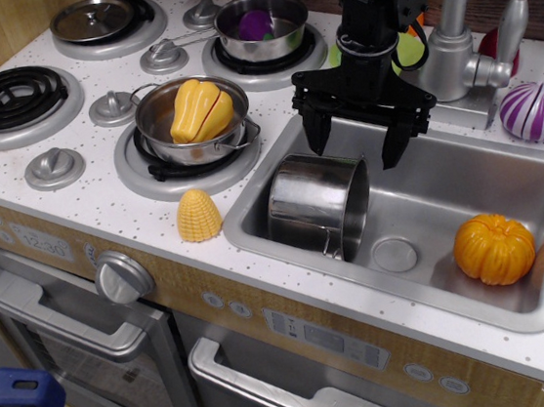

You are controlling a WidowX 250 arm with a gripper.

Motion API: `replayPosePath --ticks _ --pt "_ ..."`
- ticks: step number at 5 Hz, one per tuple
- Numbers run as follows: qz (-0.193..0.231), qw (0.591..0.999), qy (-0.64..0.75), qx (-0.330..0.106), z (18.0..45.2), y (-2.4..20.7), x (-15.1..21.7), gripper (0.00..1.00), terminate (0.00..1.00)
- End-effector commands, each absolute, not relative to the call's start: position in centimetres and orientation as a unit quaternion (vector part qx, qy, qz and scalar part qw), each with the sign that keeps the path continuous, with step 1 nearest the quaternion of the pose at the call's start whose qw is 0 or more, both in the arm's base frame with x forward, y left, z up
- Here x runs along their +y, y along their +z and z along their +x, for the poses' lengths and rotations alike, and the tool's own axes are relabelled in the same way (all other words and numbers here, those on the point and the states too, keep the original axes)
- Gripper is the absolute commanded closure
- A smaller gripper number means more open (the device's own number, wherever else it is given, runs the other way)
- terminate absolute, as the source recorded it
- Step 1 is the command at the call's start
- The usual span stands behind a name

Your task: Flip pot upright in sink

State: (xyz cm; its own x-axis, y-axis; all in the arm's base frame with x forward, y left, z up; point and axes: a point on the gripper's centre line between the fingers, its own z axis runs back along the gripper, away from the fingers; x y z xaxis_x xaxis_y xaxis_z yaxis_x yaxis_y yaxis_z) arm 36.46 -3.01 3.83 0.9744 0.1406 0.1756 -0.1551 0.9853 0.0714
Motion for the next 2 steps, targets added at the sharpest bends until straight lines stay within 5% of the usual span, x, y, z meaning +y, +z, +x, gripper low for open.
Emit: replayPosePath --ticks 1,2 --pt "0.042 0.993 0.074 -0.085 36.46 3.83 -3.01 0.0 0.0" --pt "0.089 0.992 0.056 -0.076 36.42 4.0 -3.25 0.0 0.0"
